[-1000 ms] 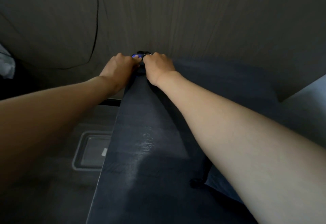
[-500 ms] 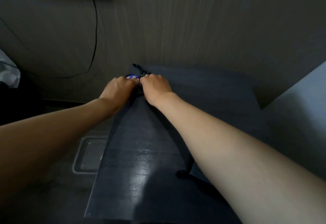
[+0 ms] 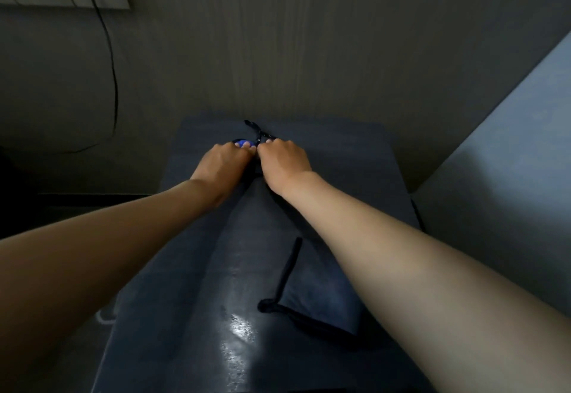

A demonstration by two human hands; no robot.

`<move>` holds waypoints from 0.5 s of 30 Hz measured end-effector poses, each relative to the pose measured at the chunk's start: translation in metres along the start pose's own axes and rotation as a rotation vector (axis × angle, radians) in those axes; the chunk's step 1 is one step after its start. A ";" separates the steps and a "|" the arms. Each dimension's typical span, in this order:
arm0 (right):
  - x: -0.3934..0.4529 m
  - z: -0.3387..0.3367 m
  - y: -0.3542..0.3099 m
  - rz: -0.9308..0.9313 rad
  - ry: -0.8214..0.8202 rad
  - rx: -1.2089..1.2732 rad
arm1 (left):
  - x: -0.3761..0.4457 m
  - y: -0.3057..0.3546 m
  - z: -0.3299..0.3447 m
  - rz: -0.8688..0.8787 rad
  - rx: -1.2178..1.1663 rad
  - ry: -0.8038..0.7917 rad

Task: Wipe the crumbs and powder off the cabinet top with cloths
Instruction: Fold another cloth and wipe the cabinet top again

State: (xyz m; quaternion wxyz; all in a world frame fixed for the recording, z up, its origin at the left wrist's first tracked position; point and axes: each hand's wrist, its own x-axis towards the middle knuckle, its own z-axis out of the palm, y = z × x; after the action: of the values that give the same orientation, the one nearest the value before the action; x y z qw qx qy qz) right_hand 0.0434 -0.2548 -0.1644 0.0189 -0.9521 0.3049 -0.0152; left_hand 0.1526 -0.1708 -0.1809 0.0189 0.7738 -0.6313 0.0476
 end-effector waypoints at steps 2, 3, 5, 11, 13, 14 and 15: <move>-0.005 0.000 0.016 0.033 0.001 0.003 | 0.010 0.012 0.004 0.028 0.007 0.019; -0.008 0.000 0.023 0.049 -0.001 0.004 | 0.015 0.018 0.006 0.035 -0.003 0.027; -0.014 -0.002 0.039 0.075 -0.003 0.007 | 0.023 0.030 0.010 0.044 -0.047 0.045; -0.027 -0.005 0.081 0.146 -0.009 0.042 | 0.052 0.067 0.012 0.040 -0.118 0.007; -0.033 -0.007 0.091 0.160 -0.023 0.051 | 0.058 0.079 0.013 0.036 -0.133 -0.011; -0.035 -0.008 0.097 0.166 -0.028 0.052 | 0.061 0.086 0.013 0.026 -0.143 -0.020; -0.039 -0.009 0.103 0.170 -0.034 0.052 | 0.063 0.092 0.013 0.014 -0.160 -0.027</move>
State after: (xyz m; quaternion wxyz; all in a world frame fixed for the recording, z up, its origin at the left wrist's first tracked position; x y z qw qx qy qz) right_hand -0.0483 -0.3166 -0.1612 0.0497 -0.9221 0.3838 -0.0053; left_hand 0.0757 -0.2522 -0.1905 0.0718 0.7661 -0.6386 -0.0136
